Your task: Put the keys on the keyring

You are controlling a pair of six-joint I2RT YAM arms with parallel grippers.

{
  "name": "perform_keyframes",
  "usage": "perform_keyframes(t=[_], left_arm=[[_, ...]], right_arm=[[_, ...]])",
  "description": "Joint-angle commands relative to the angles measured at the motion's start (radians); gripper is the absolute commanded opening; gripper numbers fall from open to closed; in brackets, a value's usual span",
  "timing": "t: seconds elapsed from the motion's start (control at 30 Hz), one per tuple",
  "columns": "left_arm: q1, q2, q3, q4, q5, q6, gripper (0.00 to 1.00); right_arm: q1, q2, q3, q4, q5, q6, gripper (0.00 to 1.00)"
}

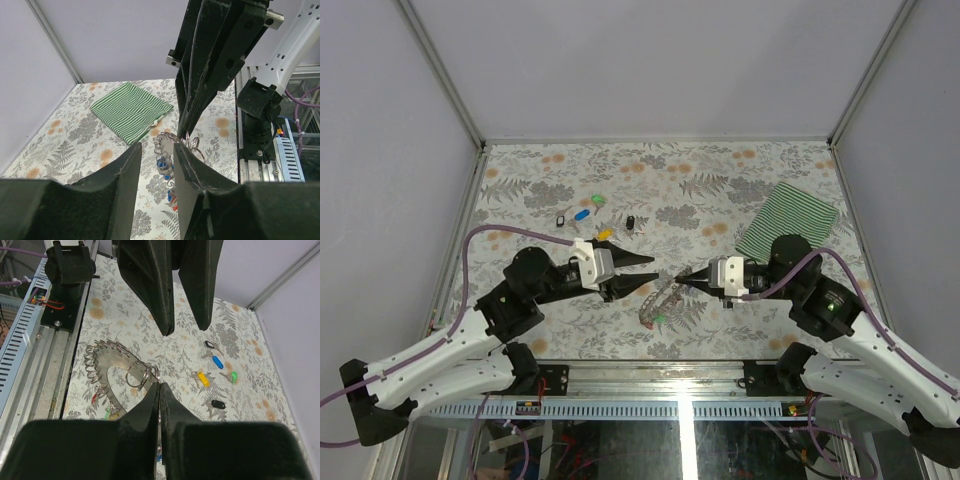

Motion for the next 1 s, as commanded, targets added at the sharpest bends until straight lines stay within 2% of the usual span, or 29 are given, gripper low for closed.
perform_keyframes(t=[0.0, 0.63, 0.97], left_arm=[[-0.006, 0.010, 0.000, 0.017, -0.009, 0.023, 0.33], [-0.006, 0.067, 0.011, -0.009, 0.008, 0.048, 0.33], [-0.008, 0.057, 0.010, -0.029, 0.053, 0.053, 0.39]], right_arm=[[0.006, 0.002, 0.068, 0.113, -0.021, 0.038, 0.00], [0.005, 0.013, 0.070, 0.128, -0.007, 0.067, 0.00], [0.006, 0.022, 0.064, 0.129, 0.015, 0.065, 0.00]])
